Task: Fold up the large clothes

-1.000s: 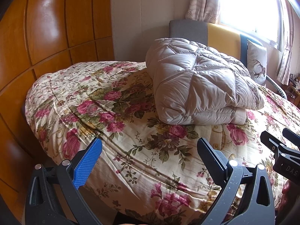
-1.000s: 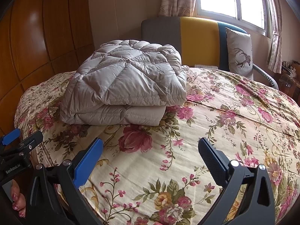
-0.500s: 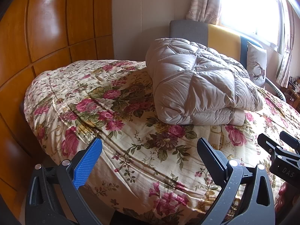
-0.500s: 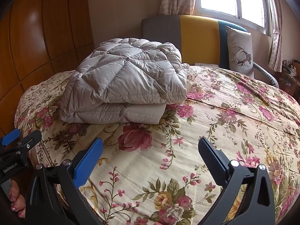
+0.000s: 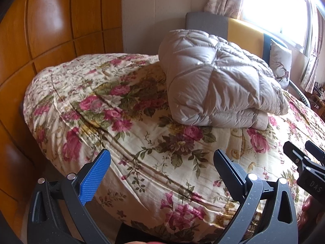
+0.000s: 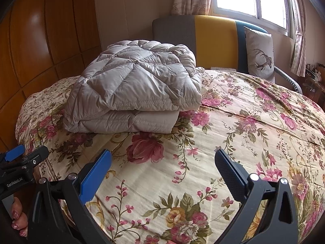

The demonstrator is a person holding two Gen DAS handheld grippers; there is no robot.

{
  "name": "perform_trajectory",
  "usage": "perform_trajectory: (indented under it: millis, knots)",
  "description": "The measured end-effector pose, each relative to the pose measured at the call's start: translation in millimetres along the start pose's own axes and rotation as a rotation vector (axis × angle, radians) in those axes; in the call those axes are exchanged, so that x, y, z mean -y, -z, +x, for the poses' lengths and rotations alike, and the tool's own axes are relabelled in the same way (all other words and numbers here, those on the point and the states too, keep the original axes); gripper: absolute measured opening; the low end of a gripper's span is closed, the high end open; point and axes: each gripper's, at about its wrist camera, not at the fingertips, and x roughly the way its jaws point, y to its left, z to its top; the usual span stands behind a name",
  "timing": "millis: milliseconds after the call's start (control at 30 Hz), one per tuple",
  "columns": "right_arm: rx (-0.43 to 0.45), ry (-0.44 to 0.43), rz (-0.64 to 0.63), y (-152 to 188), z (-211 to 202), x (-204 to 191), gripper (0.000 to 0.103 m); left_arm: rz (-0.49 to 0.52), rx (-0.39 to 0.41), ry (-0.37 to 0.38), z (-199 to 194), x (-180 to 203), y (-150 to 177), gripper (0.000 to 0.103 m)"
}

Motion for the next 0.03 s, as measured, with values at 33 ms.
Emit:
perform_trajectory:
  millis: [33]
  knots:
    - [-0.002, 0.003, 0.004, 0.0, 0.9, 1.3, 0.101, -0.002, -0.006, -0.002, 1.8, -0.5, 0.4, 0.100]
